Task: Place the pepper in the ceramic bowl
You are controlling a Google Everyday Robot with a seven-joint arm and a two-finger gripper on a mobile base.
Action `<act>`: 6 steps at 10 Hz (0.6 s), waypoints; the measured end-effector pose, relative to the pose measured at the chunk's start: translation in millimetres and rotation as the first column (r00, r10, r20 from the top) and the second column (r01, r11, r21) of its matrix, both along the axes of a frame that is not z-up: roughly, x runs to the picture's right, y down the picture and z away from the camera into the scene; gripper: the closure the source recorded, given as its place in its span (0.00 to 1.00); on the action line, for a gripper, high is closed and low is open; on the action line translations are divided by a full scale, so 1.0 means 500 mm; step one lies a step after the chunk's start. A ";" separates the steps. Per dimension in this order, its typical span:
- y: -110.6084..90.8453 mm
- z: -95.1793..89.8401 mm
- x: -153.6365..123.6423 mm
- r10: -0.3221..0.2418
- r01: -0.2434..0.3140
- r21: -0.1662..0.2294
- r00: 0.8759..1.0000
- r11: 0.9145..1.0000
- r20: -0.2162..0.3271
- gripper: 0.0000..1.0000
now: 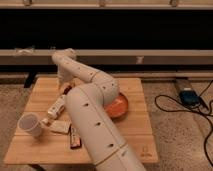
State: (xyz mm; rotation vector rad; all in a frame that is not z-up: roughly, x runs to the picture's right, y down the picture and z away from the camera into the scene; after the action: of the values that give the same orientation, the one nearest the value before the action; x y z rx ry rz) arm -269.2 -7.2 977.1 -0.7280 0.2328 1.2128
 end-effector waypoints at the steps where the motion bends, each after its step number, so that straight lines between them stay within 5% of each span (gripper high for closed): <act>1: 0.005 0.001 -0.004 -0.005 0.005 -0.004 1.000 1.000 -0.002 0.35; 6: 0.027 0.015 -0.005 -0.028 0.028 -0.013 0.999 1.000 -0.032 0.35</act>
State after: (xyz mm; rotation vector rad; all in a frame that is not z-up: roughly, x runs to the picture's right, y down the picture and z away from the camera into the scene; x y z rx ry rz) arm -271.9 6.1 984.8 -0.7139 0.2764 1.1980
